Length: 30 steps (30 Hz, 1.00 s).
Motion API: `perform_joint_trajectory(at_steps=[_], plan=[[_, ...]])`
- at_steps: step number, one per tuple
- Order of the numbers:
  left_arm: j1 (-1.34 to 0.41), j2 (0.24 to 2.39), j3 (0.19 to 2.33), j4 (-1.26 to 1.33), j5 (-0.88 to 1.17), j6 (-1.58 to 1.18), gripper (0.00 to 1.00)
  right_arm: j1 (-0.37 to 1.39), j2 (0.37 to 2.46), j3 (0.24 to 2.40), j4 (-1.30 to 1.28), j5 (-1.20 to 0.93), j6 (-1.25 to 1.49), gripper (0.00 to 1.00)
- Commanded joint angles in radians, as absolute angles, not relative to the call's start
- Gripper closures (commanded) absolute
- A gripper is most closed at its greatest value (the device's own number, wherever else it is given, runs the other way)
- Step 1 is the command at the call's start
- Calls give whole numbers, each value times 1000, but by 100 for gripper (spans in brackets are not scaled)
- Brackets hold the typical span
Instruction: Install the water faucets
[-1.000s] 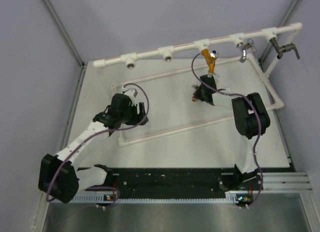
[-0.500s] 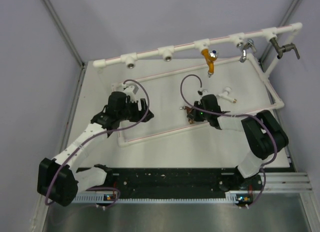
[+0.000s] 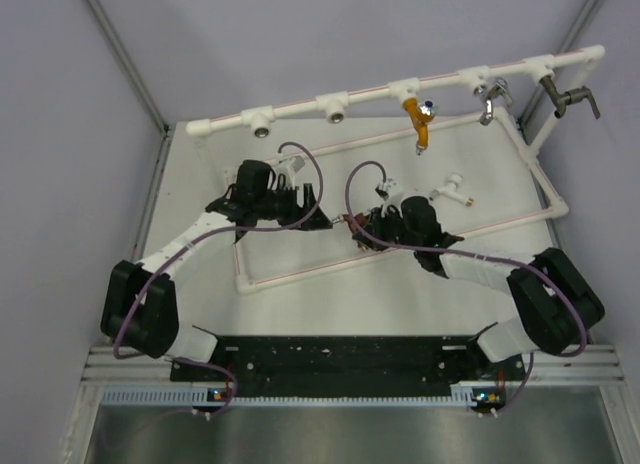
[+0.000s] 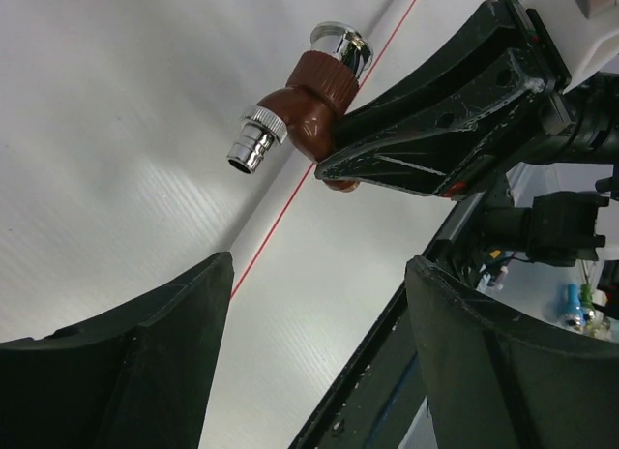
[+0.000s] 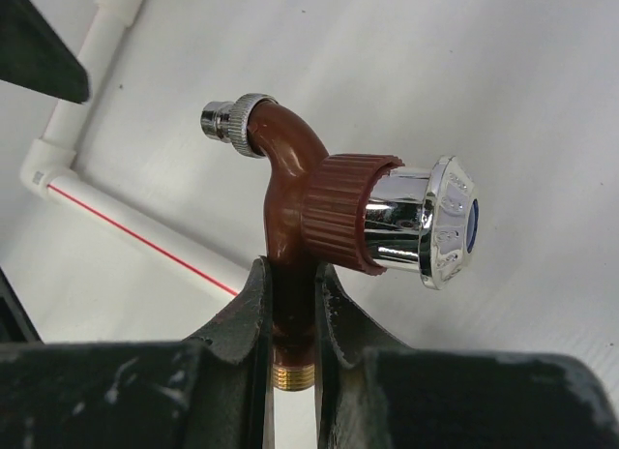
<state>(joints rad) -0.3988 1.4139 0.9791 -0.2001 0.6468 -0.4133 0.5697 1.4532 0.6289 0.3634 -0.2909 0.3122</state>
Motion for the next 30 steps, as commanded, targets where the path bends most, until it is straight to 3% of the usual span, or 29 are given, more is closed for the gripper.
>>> perform_joint_trajectory(at_steps=[1,16,23,26,30], plan=[[-391,1476,1037,-167,796,-416,24,594,1375,638,430,-328,295,100],[-370,1572,1066,-110,929,-428,35,652,1315,646,452,-406,345,100],[-370,1591,1046,-83,994,-449,46,657,1279,653,456,-416,365,100],[-370,1571,1032,-51,1017,-469,59,653,1282,661,454,-422,365,100],[-370,1533,1019,-18,1012,-485,96,655,1296,667,459,-431,365,100]])
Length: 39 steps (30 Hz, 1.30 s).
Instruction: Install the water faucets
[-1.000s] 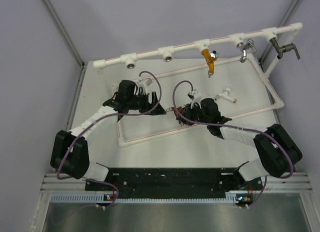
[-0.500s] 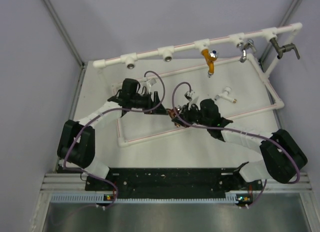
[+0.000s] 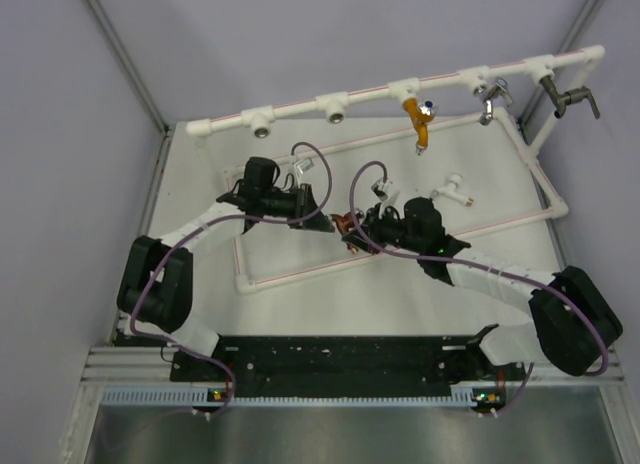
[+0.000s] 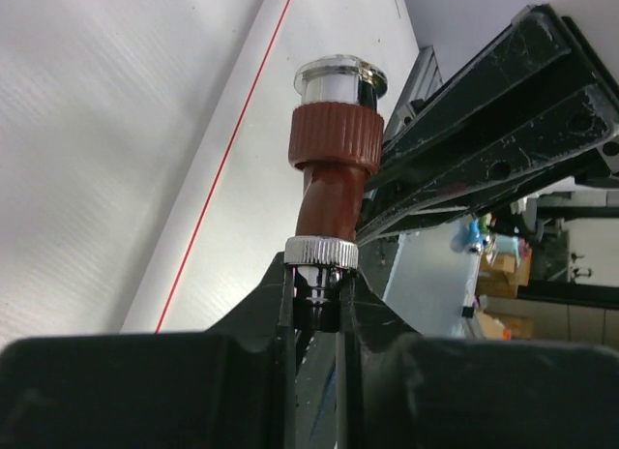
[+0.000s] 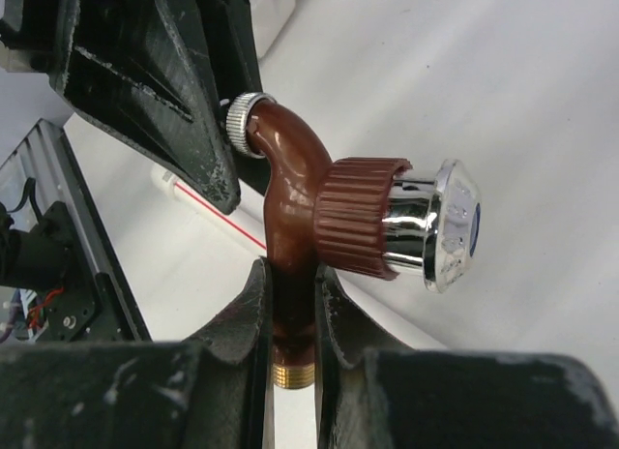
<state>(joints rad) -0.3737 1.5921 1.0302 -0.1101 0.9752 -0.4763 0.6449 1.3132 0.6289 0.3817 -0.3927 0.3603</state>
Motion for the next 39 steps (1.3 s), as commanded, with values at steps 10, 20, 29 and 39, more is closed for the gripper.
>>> perform_joint_trajectory(at_steps=[10,20,29,39], plan=[[-406,1249,887,-86,645,-298,100,658,1186,676,407,-289,511,39],[-695,1003,798,-97,-28,-104,100,657,1095,787,249,-147,906,21],[-894,1015,818,-9,-343,-11,100,713,1155,837,184,-66,1095,20],[-992,1049,830,43,-394,44,100,758,1235,830,271,-22,1158,27]])
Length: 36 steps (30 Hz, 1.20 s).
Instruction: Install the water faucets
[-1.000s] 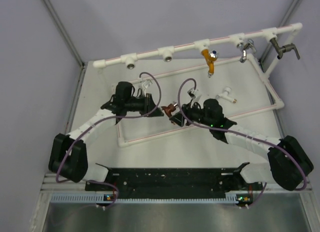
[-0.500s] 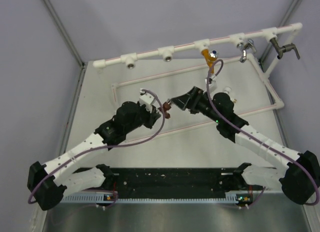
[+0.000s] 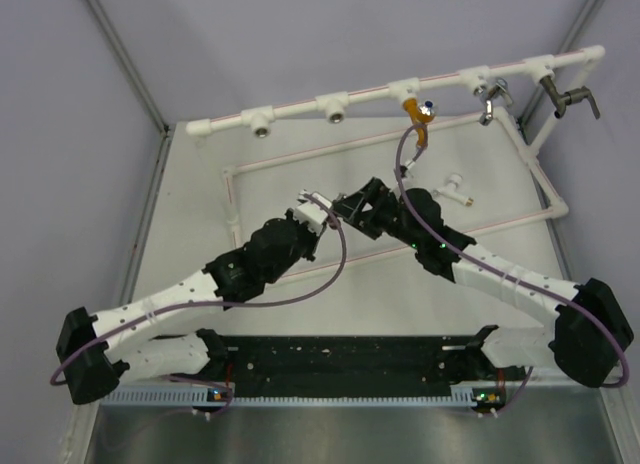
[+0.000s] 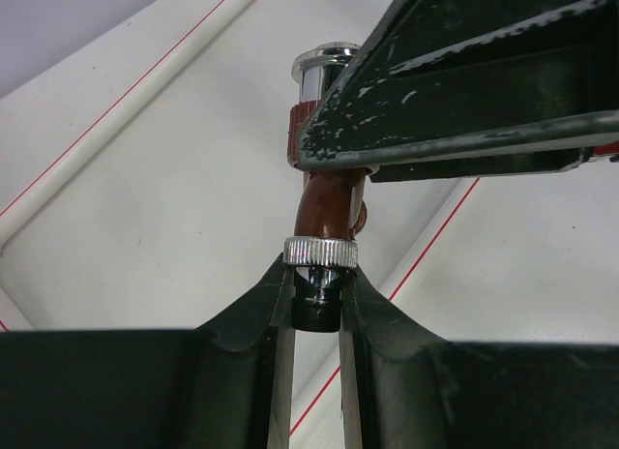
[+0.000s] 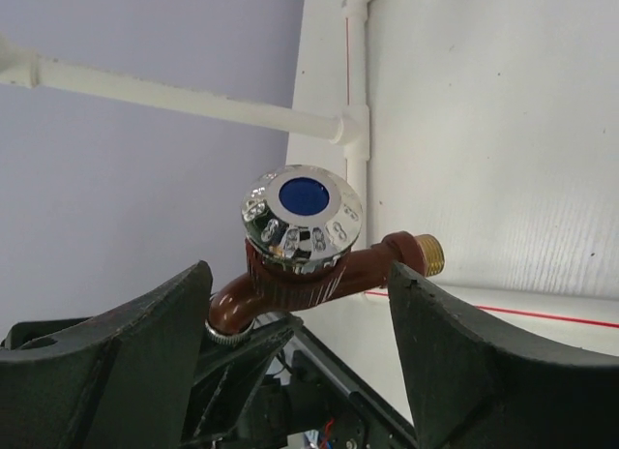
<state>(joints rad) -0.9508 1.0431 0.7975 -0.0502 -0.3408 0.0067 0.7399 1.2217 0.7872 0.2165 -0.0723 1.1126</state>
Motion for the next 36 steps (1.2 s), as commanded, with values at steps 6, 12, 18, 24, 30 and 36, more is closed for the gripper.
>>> perform_joint_trajectory(at_steps=[6,12,18,24,30,36], plan=[[-1058,1089,838,25,-460,86,100,762,1265,850,258,14,1157,41],[-1066,1094,845,15,-474,112,95,761,1266,853,244,-20,1132,78],[-1066,1046,839,-24,-450,129,35,738,1190,839,251,-41,1031,91],[-991,921,861,-159,-255,127,23,629,1126,795,357,-239,916,95],[-714,801,910,-270,243,104,17,542,1097,810,433,-523,777,100],[-580,836,995,-325,609,127,16,537,1120,914,503,-874,681,100]])
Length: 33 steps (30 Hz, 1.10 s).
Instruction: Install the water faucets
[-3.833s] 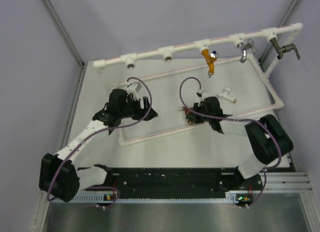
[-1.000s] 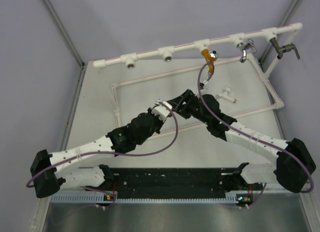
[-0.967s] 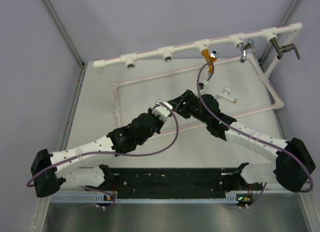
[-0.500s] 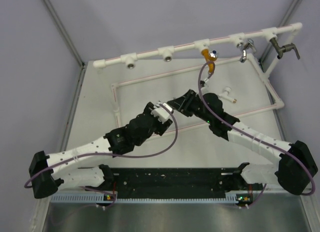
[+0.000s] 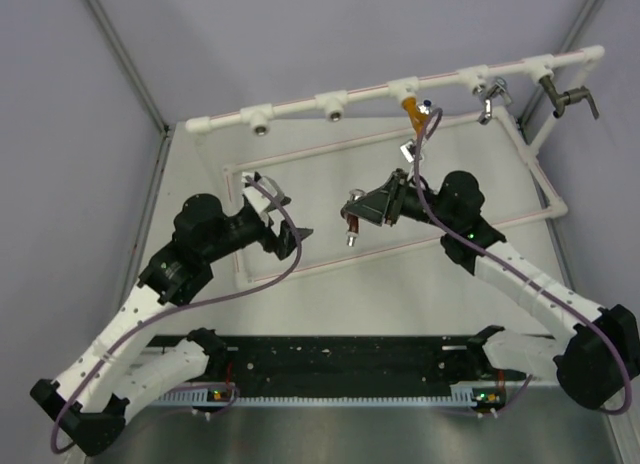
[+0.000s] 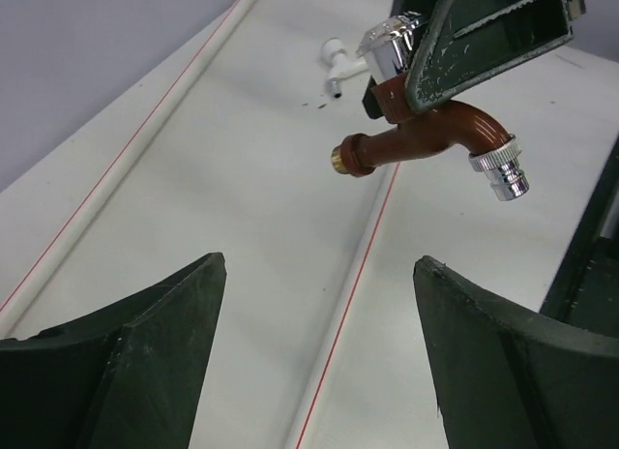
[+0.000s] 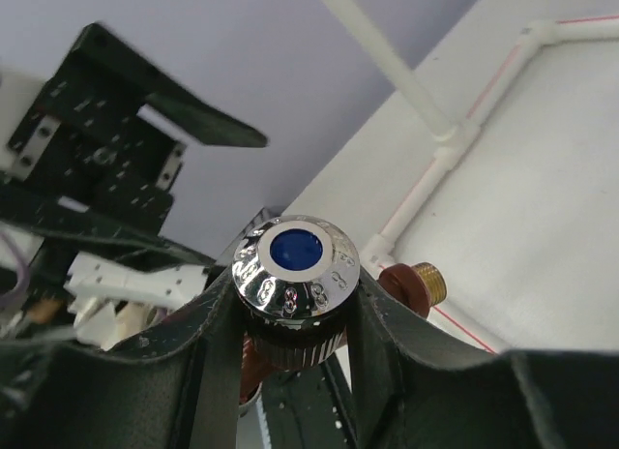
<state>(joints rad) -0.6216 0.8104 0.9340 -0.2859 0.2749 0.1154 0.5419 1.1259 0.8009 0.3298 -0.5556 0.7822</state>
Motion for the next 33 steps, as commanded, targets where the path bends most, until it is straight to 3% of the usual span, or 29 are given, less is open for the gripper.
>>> perform_joint_trajectory(at_steps=[1,9,24,30,33], plan=[[-574,842,1006,-324,658,135,16,537,1127,931,538,-940,687,100],[-574,819,931,-82,836,184,16,543,1149,999,735,-1189,801,100],[-649,864,910,112,818,353,18,609,1224,1069,821,-1258,876,100],[-703,905,933,114,822,365,23,611,1258,1083,867,-1272,917,100],[-710,925,942,89,805,390,30,611,1267,1085,914,-1284,953,100]])
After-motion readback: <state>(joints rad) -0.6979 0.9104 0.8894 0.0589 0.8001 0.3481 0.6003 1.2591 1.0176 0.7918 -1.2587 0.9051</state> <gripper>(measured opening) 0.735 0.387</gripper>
